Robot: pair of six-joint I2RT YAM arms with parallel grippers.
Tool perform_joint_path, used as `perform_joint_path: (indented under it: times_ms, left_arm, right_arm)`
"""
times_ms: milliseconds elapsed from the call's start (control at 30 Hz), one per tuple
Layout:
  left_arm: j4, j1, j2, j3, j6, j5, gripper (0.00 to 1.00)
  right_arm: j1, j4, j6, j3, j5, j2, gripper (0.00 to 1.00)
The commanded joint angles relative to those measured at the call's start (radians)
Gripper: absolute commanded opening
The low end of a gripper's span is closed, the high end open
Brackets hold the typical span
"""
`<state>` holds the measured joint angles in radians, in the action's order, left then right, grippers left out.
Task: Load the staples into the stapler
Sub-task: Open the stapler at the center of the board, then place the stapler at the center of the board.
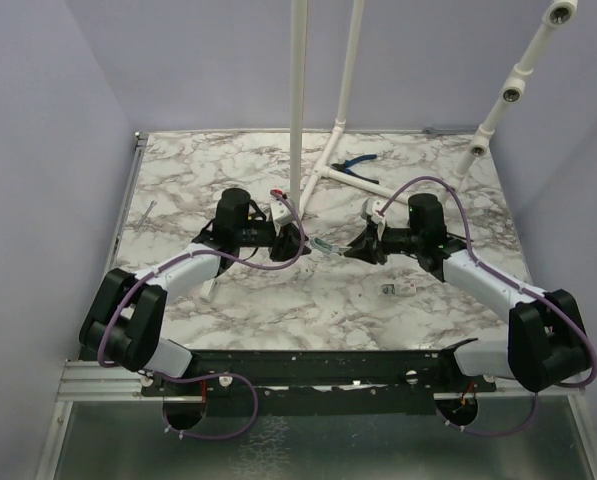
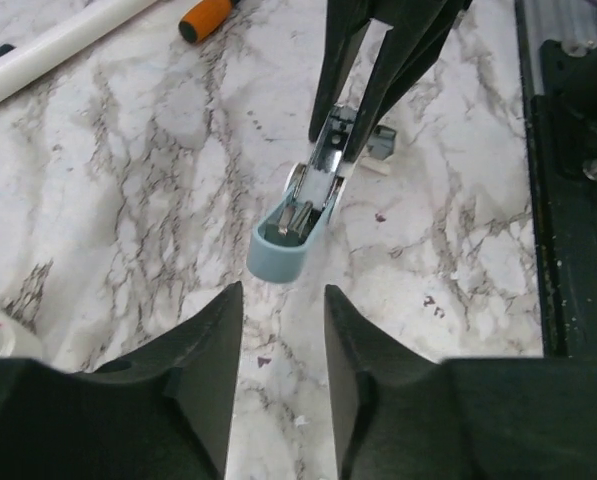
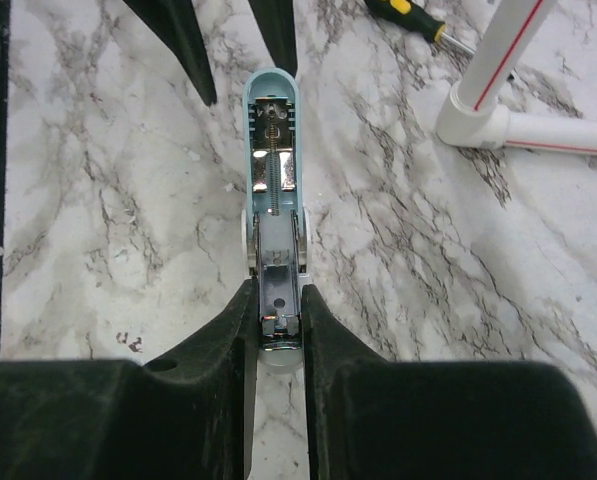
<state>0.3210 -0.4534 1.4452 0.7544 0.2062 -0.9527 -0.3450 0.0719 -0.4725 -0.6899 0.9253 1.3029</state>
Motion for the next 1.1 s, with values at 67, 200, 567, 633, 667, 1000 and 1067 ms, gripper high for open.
perform_joint_path:
  times_ms: [67, 200, 567, 633, 667, 1000, 1067]
  left_arm:
    - [-0.113, 0.024, -0.023, 0.033, 0.086, 0.071, 0.52]
    - [-0.229, 0.026, -0.03, 0.069, 0.142, 0.116, 0.63]
    - [-0.76, 0.142, -0.131, 0.215, 0.275, 0.616, 0.73]
    - [-0.809, 0.191, -0.166, 0.207, 0.295, 0.683, 0.76]
    - [-0.837, 0.212, -0.178, 0.206, 0.307, 0.71, 0.77]
    - [-1.028, 0.279, -0.175, 0.155, 0.335, 0.888, 0.81]
    - [-1.032, 0.281, -0.175, 0.147, 0.339, 0.909, 0.81]
  right_arm:
    - [-0.017, -0.032, -0.021, 0.004, -0.129, 0.031, 0.01]
    - [-0.029, -0.026, -0.025, -0.002, -0.177, 0.049, 0.01]
    - [-0.13, -0.043, -0.073, -0.129, -0.292, 0.252, 0.03]
    - [-0.134, -0.044, -0.097, -0.148, -0.285, 0.279, 0.03]
    - [-0.136, -0.05, -0.111, -0.158, -0.28, 0.291, 0.04]
    - [-0.136, -0.267, -0.249, -0.297, -0.264, 0.399, 0.06]
    - [-0.136, -0.293, -0.269, -0.297, -0.278, 0.407, 0.06]
